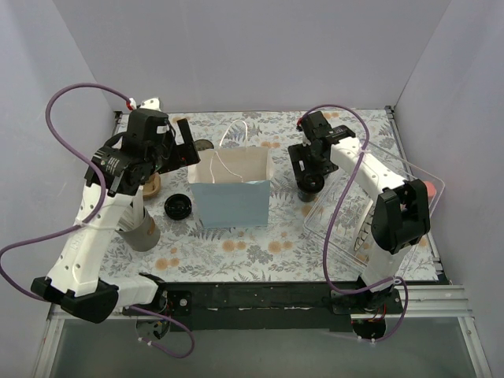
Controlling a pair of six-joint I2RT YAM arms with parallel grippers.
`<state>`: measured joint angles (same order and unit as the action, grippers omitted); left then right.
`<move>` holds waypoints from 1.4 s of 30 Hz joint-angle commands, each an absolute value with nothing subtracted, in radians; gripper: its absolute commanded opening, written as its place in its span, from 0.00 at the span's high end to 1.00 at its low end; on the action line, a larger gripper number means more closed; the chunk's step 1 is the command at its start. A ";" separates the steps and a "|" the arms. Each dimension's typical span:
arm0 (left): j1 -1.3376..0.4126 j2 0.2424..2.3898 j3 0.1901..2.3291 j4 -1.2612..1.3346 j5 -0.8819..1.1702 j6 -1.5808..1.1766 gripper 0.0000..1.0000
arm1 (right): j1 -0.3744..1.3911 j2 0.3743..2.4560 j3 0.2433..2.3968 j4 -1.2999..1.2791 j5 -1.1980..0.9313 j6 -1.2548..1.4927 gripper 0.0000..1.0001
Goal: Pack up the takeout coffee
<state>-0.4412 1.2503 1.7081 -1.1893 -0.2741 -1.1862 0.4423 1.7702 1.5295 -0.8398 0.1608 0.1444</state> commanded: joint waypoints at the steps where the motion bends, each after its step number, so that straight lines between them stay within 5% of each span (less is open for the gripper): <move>1: -0.442 1.213 1.697 -1.170 -0.288 -1.187 0.07 | 0.422 1.759 1.517 -0.810 0.155 0.127 0.12; 12: -0.442 1.216 1.680 -1.203 -0.290 -1.216 0.13 | 0.414 1.749 1.454 -0.790 0.132 0.130 0.21; 27: -0.437 1.242 1.546 -1.187 -0.276 -1.256 0.28 | 0.414 1.631 1.624 -0.903 0.031 0.126 0.48; 38: -0.380 1.259 1.522 -1.063 -0.221 -1.244 0.45 | 0.414 1.646 2.208 -1.129 -0.064 0.110 0.53; 42: -0.351 1.249 1.502 -1.040 -0.195 -1.238 0.56 | 0.416 1.596 2.224 -1.060 -0.161 0.129 0.56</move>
<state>-0.3775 1.2606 1.5154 -1.0718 -0.2218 -1.2453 0.4191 1.6539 2.1979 -1.0592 -0.0437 0.1234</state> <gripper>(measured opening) 0.459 0.773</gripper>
